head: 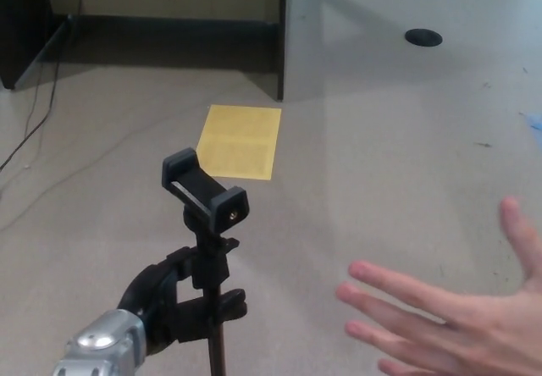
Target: There is a tripod standing in front of the robot and the robot extends its left arm to grab it. It lifts the tripod and passes it to a person.
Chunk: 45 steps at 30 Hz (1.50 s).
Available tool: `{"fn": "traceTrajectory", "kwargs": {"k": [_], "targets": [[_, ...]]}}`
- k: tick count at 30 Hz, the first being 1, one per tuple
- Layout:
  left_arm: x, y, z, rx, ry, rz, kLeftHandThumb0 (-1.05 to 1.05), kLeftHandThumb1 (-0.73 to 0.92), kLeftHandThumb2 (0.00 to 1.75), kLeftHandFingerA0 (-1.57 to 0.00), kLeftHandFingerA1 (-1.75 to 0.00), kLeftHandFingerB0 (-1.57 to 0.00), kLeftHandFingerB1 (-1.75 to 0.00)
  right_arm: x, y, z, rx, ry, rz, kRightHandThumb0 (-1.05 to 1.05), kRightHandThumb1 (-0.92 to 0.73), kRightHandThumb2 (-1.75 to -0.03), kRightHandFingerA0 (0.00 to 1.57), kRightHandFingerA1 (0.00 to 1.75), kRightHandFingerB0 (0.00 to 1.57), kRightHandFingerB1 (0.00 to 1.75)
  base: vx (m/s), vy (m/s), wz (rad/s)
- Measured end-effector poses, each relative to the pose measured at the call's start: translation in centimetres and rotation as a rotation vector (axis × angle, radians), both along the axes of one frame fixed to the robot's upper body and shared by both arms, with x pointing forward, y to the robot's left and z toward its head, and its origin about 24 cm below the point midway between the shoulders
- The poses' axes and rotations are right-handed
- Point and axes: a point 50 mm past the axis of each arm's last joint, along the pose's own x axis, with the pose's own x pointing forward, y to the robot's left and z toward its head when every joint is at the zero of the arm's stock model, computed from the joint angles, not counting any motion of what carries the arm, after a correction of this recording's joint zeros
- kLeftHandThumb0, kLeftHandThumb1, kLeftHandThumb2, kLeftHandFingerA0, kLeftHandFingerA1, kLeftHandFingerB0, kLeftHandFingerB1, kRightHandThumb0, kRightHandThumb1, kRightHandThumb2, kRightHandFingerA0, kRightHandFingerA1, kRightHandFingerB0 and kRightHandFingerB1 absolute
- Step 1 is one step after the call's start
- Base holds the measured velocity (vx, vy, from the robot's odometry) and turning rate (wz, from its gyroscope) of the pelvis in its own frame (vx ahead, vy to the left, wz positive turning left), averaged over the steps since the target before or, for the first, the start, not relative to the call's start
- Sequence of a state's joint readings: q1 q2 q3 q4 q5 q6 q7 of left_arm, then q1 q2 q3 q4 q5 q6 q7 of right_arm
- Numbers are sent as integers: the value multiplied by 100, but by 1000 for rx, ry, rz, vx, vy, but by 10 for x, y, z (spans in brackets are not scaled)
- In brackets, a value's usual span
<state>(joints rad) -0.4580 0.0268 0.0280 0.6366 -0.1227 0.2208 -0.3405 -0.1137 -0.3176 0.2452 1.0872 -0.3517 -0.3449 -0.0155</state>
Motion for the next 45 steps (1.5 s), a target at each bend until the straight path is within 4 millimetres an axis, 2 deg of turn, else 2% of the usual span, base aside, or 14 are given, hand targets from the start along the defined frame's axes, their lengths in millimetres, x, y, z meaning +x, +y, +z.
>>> {"fn": "traceTrajectory", "kwargs": {"k": [2, 3, 5, 7, 9, 10, 11, 14, 16, 20, 23, 28, 34, 45], "targets": [[0, -3, 0, 8, -8, -13, -27, 41, 88, -60, -67, -5, -45, 0, 0, 0, 2, -2, -2, -39, -70, -61, 75, 46, 51, 38, 0, 0, 0], [0, -5, 1, 16, -16, -22, -32, 69, 63, -72, -49, -25, -31, 0, 0, 0, 3, -4, -2, -39, -70, -61, 75, 46, 51, 38, 0, 0, 0], [0, -11, 2, 35, -42, -44, -21, 86, 64, -92, -60, -42, -33, 1, 0, 1, 5, -7, -1, -39, -71, -62, 73, 43, 51, 37, 0, 0, 0], [-1, -16, 4, 45, -66, -58, -17, 87, 66, -95, -67, -50, -38, 1, 0, 1, 5, -9, -1, -40, -71, -62, 73, 43, 51, 37, 0, 0, 0], [-1, -21, 6, 57, -95, -69, -1, 90, 66, -104, -80, -71, -52, 3, 0, 2, 3, -10, 0, -39, -71, -62, 74, 44, 51, 37, 0, 0, 0], [-2, -24, 7, 68, -112, -76, -1, 90, 66, -104, -80, -71, -52, 4, 0, 2, 3, -11, 0, -39, -71, -62, 74, 44, 51, 37, 0, 0, 0], [-2, -26, 9, 83, -128, -82, 3, 92, 68, -100, -101, -78, -80, 4, 0, 2, 3, -12, 0, -39, -71, -62, 73, 44, 50, 37, 0, 0, 0], [-4, -32, 13, 113, -187, -95, 0, 91, 70, -97, -119, -66, -110, 5, 0, 3, 2, -14, 1, -40, -71, -63, 73, 45, 50, 37, 0, 0, 0], [-7, -36, 17, 134, -234, -97, -2, 92, 70, -97, -119, -65, -112, 5, 0, 3, 2, -13, 2, -40, -71, -62, 72, 44, 50, 37, 0, 0, 0], [-11, -40, 21, 142, -291, -76, 3, 91, 74, -94, -84, -67, -110, 4, 0, 2, 1, -12, 3, -40, -71, -63, 74, 46, 50, 37, 0, 0, 0], [-13, -43, 26, 133, -324, -60, -1, 90, 76, -94, -89, -61, -124, 4, 0, 2, 1, -10, 2, -39, -71, -62, 74, 44, 50, 37, 0, 0, 0], [-14, -43, 38, 121, -384, -43, -5, 89, 72, -96, -115, -67, -115, 5, 0, 2, 0, -12, 6, -39, -71, -62, 75, 47, 51, 37, 0, 0, 0], [-15, -44, 60, 92, -482, -27, 4, 84, 82, -96, -130, -70, -117, 4, 0, 2, -2, -8, 4, -39, -71, -62, 72, 44, 50, 37, 0, 0, 0], [-16, -61, 124, 13, -698, -65, -8, 80, 77, -103, -117, -80, -109, 4, -1, 3, -7, -7, 6, -39, -71, -61, 73, 47, 50, 37, 0, 0, 0]]}}
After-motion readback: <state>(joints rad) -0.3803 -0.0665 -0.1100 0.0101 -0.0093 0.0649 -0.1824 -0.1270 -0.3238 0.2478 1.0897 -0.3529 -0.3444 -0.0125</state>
